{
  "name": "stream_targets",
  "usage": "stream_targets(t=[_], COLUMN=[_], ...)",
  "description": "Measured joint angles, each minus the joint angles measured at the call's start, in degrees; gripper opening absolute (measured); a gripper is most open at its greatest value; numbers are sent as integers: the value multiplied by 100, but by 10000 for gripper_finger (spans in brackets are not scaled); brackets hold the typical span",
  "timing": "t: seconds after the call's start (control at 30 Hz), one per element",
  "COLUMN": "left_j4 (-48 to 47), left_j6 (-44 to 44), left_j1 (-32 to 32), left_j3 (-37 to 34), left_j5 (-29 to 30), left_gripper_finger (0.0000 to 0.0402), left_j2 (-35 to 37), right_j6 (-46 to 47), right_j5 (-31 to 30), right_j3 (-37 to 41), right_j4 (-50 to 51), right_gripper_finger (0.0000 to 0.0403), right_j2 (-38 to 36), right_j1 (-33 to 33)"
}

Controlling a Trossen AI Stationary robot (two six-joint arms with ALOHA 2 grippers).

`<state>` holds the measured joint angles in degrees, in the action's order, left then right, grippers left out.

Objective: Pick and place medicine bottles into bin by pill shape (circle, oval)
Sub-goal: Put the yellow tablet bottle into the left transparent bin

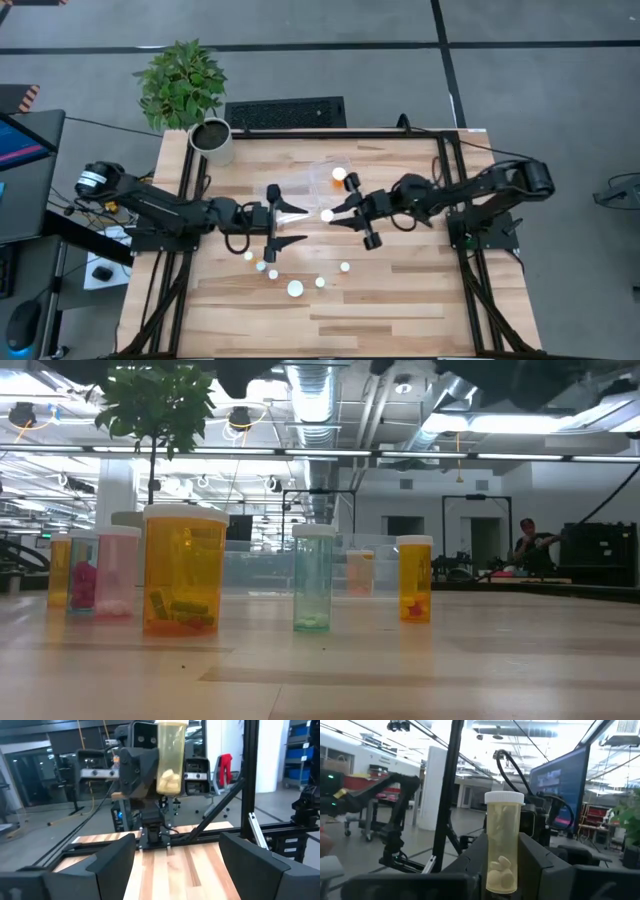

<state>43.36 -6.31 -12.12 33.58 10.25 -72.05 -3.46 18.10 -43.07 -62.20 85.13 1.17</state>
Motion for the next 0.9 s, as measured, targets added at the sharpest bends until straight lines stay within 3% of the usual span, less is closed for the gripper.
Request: stream_targets(t=[0.4,0.6,0.9], left_j4=[504,638,645], left_j6=[-44,-52,51], left_j1=[11,39,145], left_j3=[0,0,0], left_j5=[-114,-269,-399], left_gripper_finger=[283,281,228], left_j2=[-214,-212,-212], right_j6=[114,170,90], right_j5=[90,148,152], right_j3=[-600,-726,-721], right_j4=[-1,173,180], right_gripper_finger=[88,88,88], right_j2=[895,903,877], right_j1=[-4,8,35])
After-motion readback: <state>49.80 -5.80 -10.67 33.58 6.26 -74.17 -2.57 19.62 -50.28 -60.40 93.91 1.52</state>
